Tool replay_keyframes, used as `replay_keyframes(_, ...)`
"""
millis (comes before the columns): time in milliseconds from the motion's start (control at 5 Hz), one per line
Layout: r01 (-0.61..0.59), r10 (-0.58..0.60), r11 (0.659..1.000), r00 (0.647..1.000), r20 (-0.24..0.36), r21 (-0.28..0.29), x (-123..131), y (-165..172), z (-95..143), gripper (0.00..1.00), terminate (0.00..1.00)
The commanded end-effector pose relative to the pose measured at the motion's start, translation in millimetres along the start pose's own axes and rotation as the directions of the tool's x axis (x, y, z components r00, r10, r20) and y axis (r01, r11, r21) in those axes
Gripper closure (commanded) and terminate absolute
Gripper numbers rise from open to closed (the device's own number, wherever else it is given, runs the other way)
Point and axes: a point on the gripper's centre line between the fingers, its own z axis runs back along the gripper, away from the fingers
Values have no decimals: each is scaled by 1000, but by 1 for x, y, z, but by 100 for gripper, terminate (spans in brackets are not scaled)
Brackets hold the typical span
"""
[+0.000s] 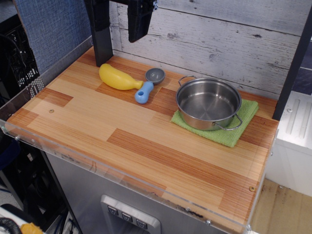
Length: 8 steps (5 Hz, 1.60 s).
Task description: Move the blue ice scream scoop to beneath the pot.
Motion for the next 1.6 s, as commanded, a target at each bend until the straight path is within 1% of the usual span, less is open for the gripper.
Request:
replay_keyframes(0,0,0,1000,1000,0,0,0,0,0,0,0)
replay_keyframes(200,2,-2,1000,1000,-3,3,8,-1,-3,0,0)
replay_keyframes(400,-33,33,999,999,20,11,25,17,-10,0,0)
replay_keyframes(600,-97,93,994,993,73,48,51,44,-40,0,0)
replay_keyframes(800,-118,107,990,986,129,83,70,62,-82,0,0)
replay_keyframes(1000,-151,127,984,967,222,94,69,63,-108,0,0)
replay_keyframes(1200,-152,129,987,948,290,59,63,53,-112,0,0)
replay_keyframes(1400,-148,145,989,938,316,-12,54,50,-97,0,0)
